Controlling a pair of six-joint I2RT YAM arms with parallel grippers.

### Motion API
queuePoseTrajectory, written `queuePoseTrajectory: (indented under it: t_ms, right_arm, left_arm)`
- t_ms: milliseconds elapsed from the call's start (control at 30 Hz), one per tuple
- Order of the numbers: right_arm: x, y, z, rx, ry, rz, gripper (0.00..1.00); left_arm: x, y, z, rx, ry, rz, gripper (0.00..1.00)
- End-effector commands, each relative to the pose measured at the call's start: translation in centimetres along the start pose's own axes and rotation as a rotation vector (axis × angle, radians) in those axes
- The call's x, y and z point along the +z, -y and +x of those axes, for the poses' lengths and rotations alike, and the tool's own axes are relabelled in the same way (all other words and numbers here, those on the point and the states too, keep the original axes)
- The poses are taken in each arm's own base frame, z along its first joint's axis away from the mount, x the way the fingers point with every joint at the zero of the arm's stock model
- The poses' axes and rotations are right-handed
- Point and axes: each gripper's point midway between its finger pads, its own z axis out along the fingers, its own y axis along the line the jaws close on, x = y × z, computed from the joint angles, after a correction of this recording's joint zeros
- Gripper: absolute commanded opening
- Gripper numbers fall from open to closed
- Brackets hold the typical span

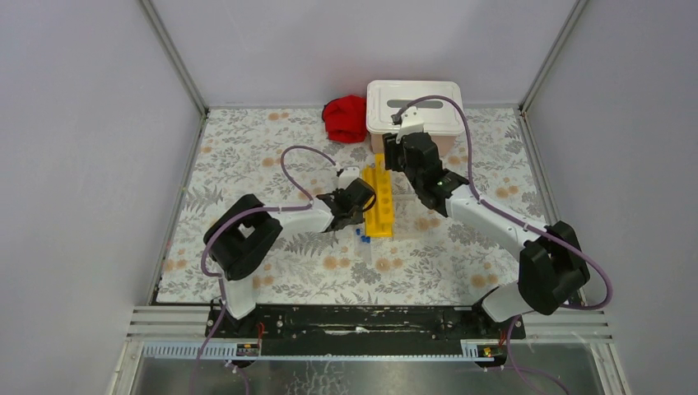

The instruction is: Organize the chemistry lab equipment

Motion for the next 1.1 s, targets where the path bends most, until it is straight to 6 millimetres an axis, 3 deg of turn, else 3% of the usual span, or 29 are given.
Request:
queuePoseTrajectory:
  t_ms: [0,267,533,767,1067]
  right_arm:
    - [-1.1,0.2,-2.3,0.030,0.070,0.012,0.57]
    - [-1.6,0.4,-2.6,0.035,0.078,0.015,0.57]
    - [-2.3,0.7,-3.2,0.052,0.088,0.023,0.57]
    - [-3.6,0.1,-4.2,0.074,0.076,-0.027,0.59]
    - [-7.6,-3.0,-4.6,0.168,0.035,-0.239,0.64]
  left_arm:
    - [0.5,-2.6,3.1,0.022,-0.071,-0.113,0.30]
    - [0.7,-4.2,3.7,0.024,-0.055,-0.165,0.13]
    - [-1.0,-4.5,1.4,0.037,0.064,-0.131,0.10]
    - [-4.8,-4.2,-2.6,0.030,0.217,-0.056,0.10]
    - [-12.4,-1.0,-8.1,0.044,0.434,0.216,0.10]
